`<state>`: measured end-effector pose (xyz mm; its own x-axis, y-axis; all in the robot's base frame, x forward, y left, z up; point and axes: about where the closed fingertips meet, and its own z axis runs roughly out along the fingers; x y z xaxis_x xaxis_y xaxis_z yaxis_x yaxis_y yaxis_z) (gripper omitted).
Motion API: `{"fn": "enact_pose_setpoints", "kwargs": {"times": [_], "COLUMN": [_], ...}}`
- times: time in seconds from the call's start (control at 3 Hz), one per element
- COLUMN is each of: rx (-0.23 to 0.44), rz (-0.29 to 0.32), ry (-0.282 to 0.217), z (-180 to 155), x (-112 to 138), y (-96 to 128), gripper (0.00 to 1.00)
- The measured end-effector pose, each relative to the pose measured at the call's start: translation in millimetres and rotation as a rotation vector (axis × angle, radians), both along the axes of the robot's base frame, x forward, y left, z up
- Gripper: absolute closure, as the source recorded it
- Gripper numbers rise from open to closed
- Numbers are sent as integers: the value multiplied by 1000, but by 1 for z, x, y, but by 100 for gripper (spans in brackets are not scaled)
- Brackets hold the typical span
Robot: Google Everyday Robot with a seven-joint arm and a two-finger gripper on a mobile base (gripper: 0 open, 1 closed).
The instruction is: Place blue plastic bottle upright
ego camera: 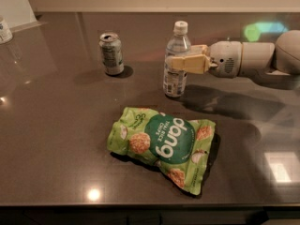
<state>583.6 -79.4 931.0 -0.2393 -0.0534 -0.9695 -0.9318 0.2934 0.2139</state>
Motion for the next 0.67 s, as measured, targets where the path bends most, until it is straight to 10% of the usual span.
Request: {"fn": "enact_pose_setpoints", "kwargs": {"times": [0.67], "rx": [1], "rz": [10], "ry": [-1], "z": [1], "x": [-1], "y": [6], "gripper": [0]}}
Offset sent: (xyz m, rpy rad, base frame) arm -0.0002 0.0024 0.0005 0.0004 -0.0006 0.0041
